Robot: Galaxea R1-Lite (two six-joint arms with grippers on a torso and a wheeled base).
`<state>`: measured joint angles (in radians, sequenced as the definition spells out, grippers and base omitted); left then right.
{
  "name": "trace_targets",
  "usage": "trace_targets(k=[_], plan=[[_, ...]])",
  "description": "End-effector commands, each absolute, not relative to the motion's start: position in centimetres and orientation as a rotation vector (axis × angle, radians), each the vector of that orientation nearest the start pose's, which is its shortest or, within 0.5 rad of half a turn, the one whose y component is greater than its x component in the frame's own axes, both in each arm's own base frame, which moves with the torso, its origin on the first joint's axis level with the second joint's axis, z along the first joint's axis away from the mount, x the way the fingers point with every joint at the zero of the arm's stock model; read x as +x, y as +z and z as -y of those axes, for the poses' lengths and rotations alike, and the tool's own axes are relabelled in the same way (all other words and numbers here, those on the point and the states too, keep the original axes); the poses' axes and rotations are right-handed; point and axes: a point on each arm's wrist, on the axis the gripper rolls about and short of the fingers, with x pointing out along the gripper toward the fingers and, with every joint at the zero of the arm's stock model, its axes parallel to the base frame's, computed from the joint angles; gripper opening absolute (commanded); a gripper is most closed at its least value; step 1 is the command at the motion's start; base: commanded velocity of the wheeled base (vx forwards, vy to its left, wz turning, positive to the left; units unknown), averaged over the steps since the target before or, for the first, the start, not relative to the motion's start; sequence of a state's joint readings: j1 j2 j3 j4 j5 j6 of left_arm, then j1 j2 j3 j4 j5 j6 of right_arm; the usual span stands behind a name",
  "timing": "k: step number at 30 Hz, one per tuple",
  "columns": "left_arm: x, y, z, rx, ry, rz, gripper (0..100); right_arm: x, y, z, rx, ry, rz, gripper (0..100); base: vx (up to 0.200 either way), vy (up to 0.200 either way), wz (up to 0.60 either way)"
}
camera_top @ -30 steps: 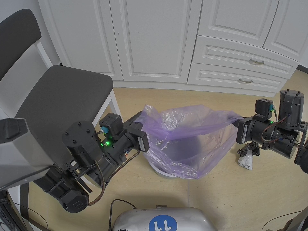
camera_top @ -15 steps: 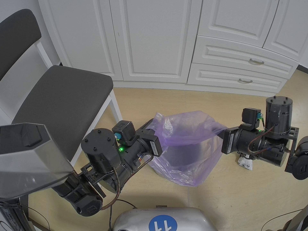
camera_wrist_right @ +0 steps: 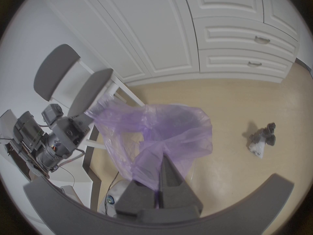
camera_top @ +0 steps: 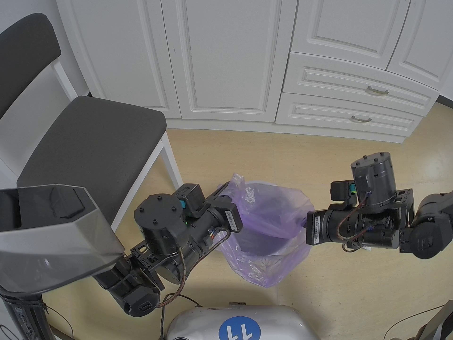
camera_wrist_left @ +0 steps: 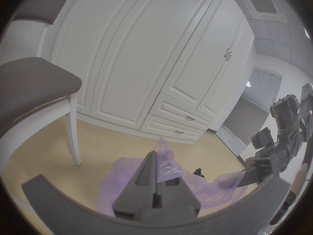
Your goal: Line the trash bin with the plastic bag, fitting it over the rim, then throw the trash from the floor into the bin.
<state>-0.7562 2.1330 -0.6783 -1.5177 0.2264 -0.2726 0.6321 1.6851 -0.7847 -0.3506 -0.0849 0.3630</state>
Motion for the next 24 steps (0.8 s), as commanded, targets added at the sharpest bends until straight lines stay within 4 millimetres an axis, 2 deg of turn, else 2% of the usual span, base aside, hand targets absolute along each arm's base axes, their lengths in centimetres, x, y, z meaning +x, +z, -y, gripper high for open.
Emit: trace_targets(k=[1,7,11,15,16,17,18,19,20,22,24], plan=[[27.6,8.6,24.7,-0.306,-0.523,-0.02,0,24.9,17.0,-16.2,0.179,0.373,-0.642,0,0.0,0.0,0.0],[27.5,8.9,24.6,-0.308,-0.524,-0.015,0,24.7,18.6,-15.8,0.211,0.368,-0.7,0,0.0,0.0,0.0],[28.4,8.5,24.5,-0.318,-0.516,-0.019,0,25.6,17.5,-16.3,0.224,0.364,-0.743,0,0.0,0.0,0.0],[31.2,6.9,24.4,-0.351,-0.474,-0.055,0,27.5,16.1,-16.7,0.249,0.324,-0.781,0,0.0,0.0,0.0],[32.7,6.2,24.1,-0.367,-0.454,-0.08,0,28.5,15.4,-16.8,0.266,0.3,-0.8,0,0.0,0.0,0.0],[32.9,6.1,24.0,-0.369,-0.452,-0.083,0,28.6,15.4,-16.8,0.271,0.296,-0.8,0,0.0,0.0,0.0],[34.6,5.2,23.6,-0.401,-0.43,-0.124,0,29.8,14.3,-16.8,0.287,0.271,-0.83,0,0.0,0.0,0.0],[35.4,4.9,23.4,-0.421,-0.421,-0.14,0,30.4,13.7,-16.9,0.292,0.263,-0.845,0,0.0,0.0,0.0],[35.6,4.8,23.2,-0.427,-0.417,-0.145,0,30.5,13.5,-16.9,0.296,0.26,-0.848,0,0.0,0.0,0.0],[37.5,4.2,22.5,-0.501,-0.401,-0.163,0,32.3,12.0,-16.7,0.326,0.225,-0.873,0,0.0,0.0,0.0],[38.2,4.2,21.8,-0.539,-0.391,-0.163,0,33.2,11.5,-16.6,0.355,0.208,-0.883,0,0.0,0.0,0.0]])
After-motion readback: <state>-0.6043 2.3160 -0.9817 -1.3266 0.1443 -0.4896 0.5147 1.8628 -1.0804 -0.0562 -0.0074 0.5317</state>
